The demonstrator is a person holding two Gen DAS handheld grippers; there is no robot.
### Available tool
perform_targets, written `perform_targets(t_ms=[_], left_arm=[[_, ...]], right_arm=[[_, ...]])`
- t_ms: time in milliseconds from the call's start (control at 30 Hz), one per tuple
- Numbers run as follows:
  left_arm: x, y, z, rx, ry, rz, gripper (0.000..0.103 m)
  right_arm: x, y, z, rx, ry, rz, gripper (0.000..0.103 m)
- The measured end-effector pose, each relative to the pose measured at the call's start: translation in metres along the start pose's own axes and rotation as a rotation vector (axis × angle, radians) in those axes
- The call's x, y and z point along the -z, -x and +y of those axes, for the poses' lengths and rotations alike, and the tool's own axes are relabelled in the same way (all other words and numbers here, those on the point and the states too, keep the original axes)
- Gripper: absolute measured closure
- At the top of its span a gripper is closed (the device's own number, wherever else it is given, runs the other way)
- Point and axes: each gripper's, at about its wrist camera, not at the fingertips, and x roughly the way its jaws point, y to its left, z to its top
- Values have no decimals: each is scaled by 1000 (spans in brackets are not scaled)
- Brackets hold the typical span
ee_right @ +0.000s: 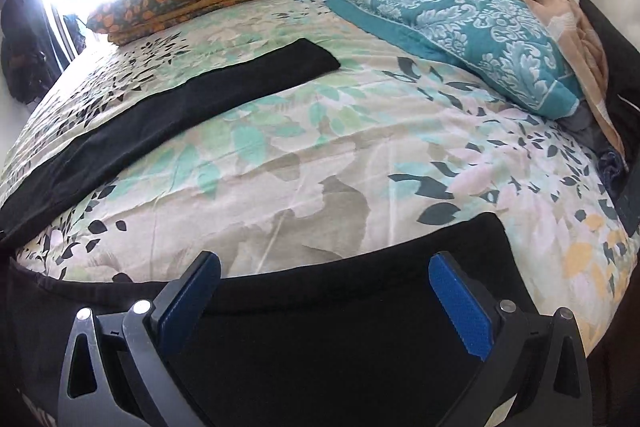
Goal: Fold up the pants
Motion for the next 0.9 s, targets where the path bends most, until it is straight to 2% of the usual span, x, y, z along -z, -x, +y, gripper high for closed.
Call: perform_targets(t_ms=[133,267,333,467,567,667,800,833,900], left_arm=[[13,3,2,4,-11,-98,0],[11,-3,0,-11,-15,-120,0],[10,-5,-1,-11,-13,-130,1],[14,-7,0,-3,-7,-145,1],[15,-8,1,4,-2,-150,1],[17,-8,1,4,0,-160,1],[18,-8,1,5,2,-167,1],[18,-8,1,4,2,-167,1],[18,-8,2,6,2,-168,1]], right_arm=[[-45,-21,16,-54,14,17,0],[-112,-72,25,-99,-34,89,0],[-144,-99,28,-88,-52,104,0],[-203,-144,35,-9,-12,99,0],[-243,-169,34,-40,8,103,0],[-271,-196,25,-91,-38,147,0],[-283,-223,32,-89,-62,160,0],[-281,-230,36,-39,-33,165,0],[-276,-246,36,152,24,203,0]])
